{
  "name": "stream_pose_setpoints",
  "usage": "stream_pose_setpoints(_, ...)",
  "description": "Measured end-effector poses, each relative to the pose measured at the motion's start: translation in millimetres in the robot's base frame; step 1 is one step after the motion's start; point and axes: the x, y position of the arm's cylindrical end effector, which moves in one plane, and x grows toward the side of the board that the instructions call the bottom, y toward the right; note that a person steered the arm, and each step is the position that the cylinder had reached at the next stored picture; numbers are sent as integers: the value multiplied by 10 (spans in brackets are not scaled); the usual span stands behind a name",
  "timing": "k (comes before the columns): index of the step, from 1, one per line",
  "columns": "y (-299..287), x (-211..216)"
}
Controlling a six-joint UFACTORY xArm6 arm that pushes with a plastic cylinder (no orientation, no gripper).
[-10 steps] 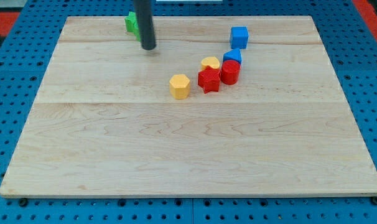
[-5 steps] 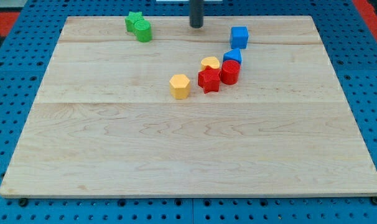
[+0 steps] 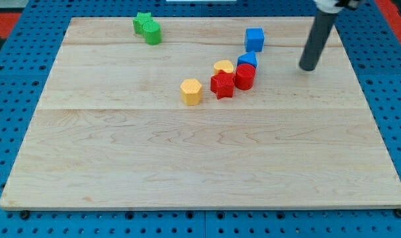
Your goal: Push red star in between yellow hexagon and yellow heart
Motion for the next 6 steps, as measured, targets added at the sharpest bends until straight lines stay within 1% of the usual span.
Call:
stream_pose_setpoints(1, -208, 386)
stream_pose_setpoints(2, -721, 503)
stream_pose_setpoints(3, -1188, 495)
stream_pose_setpoints(4, -1414, 503)
stream_pose_setpoints(5, -1264, 674)
stream_pose_setpoints(6, -816, 686)
